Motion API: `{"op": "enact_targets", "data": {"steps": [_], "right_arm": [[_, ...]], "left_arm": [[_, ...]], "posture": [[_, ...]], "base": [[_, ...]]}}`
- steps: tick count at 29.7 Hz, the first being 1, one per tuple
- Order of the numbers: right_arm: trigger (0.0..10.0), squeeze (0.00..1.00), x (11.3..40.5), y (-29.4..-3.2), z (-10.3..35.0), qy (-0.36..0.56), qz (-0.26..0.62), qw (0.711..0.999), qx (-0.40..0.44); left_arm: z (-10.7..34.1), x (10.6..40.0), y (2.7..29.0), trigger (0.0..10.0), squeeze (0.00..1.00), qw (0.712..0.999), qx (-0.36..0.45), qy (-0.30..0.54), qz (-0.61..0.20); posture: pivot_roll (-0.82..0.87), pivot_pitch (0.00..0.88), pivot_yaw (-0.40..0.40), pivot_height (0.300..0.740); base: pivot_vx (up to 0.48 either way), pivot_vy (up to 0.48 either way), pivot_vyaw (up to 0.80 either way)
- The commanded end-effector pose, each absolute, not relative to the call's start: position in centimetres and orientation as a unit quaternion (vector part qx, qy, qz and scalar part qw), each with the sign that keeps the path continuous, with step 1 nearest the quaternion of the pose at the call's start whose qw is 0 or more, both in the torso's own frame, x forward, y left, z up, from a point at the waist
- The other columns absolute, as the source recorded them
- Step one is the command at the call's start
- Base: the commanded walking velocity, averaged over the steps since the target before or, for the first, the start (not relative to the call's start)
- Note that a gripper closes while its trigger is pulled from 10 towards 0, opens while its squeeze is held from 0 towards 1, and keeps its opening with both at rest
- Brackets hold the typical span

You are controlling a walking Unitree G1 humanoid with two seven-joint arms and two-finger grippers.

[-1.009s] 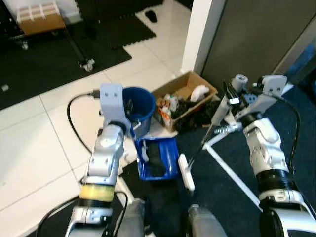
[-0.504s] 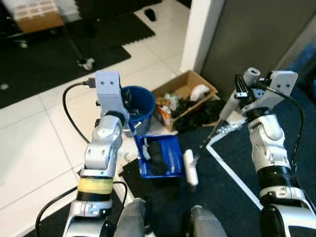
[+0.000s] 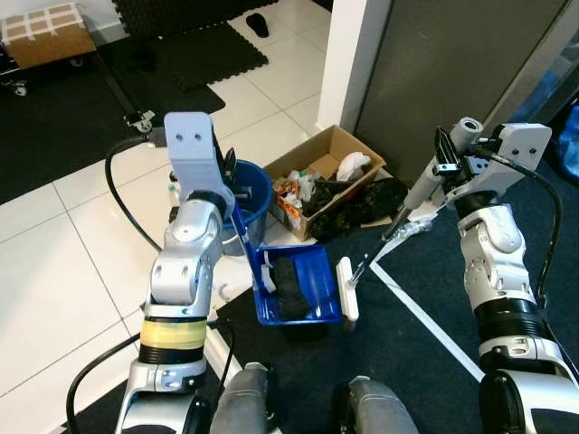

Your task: Sweep floor

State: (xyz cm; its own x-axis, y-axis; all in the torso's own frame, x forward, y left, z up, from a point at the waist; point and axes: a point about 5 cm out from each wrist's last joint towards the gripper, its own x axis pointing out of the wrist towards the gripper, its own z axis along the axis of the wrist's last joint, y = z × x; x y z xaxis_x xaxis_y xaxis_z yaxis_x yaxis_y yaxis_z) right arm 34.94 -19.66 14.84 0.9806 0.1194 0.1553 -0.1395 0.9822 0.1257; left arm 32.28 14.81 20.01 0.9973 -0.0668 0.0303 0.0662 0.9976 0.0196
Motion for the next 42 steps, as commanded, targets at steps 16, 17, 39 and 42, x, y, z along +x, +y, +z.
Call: {"op": "enact_targets", "data": {"steps": [16,17,39,42], "right_arm": [[10.0,0.00,36.0,-21.1,17.7,-0.127,-0.027,0.991,-0.015],[10.0,0.00,36.0,-21.1,17.7,-0.127,-0.027,0.991,-0.015],[10.0,0.00,35.9,-21.5,15.3,-0.089,-0.048,0.995,-0.024],[10.0,0.00,35.9,-21.5,15.3,-0.089,-0.048,0.995,-0.024]], "left_arm": [[30.1,29.1,13.5,10.0,0.00,0.973,0.026,-0.153,-0.172],[30.1,29.1,13.5,10.0,0.00,0.973,0.026,-0.153,-0.172],[35.8,29.8,15.4,10.0,0.00,0.961,0.048,-0.268,-0.042],[35.9,29.9,15.5,10.0,0.00,0.962,0.047,-0.267,-0.034]], "posture": [[0.03,0.069,-0.066,0.740],[0.03,0.069,-0.066,0.740],[0.03,0.060,-0.077,0.740],[0.03,0.062,-0.078,0.740]], "base": [[0.000,0.000,0.00],[0.000,0.000,0.00],[0.000,0.000,0.00],[0.165,0.000,0.00]]}}
